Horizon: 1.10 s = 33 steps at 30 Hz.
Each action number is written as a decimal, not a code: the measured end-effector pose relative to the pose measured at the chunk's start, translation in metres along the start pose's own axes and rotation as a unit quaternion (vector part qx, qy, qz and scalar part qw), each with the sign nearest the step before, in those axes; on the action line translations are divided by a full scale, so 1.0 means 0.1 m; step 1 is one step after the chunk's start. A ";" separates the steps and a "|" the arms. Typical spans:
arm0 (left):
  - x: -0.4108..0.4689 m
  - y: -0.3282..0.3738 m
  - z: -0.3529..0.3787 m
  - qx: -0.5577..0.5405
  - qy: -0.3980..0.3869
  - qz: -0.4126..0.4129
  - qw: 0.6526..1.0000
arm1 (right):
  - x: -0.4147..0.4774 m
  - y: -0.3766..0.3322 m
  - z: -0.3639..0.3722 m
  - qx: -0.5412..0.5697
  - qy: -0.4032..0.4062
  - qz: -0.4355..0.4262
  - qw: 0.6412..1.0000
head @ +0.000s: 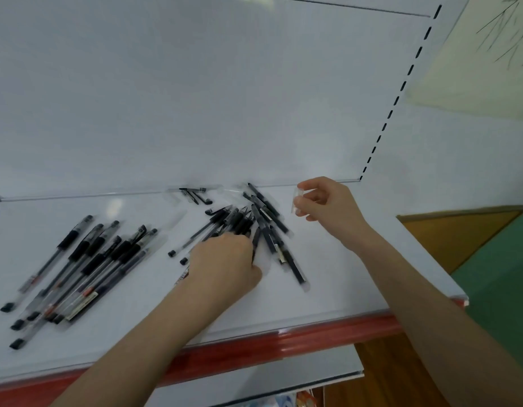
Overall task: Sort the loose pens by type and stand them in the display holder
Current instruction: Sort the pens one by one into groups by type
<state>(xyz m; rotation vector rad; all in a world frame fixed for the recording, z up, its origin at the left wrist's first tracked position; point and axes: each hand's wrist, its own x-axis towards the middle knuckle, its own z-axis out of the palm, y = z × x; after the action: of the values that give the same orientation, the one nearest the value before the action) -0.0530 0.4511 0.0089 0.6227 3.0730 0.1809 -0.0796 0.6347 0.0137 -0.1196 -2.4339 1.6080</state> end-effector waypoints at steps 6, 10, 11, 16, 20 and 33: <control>-0.13 -0.37 -0.14 -0.157 0.028 -0.078 0.984 | 0.01 -0.14 0.04 0.140 -0.034 0.021 0.989; -0.27 -0.61 -0.23 -0.338 0.059 -0.097 0.934 | 0.05 -0.28 0.16 0.213 -0.063 0.024 0.975; -0.30 -0.64 -0.24 -0.373 0.069 -0.087 0.921 | 0.06 -0.32 0.20 0.225 -0.069 0.024 0.972; -0.40 -0.70 -0.23 -0.491 0.105 -0.040 0.864 | 0.07 -0.55 0.41 0.296 -0.078 0.024 0.952; -0.44 -0.75 -0.22 -0.520 0.108 -0.030 0.847 | 0.05 -0.67 0.49 0.326 -0.089 0.012 0.941; -0.43 -0.72 -0.24 -0.526 0.105 -0.029 0.844 | -0.06 -0.71 0.58 0.278 -0.123 -0.022 0.952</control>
<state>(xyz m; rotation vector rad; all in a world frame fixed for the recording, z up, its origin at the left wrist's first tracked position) -0.0418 0.3659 0.0239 0.4150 2.5103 1.8290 -0.0832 0.5535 0.0565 0.2414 -2.0133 2.3286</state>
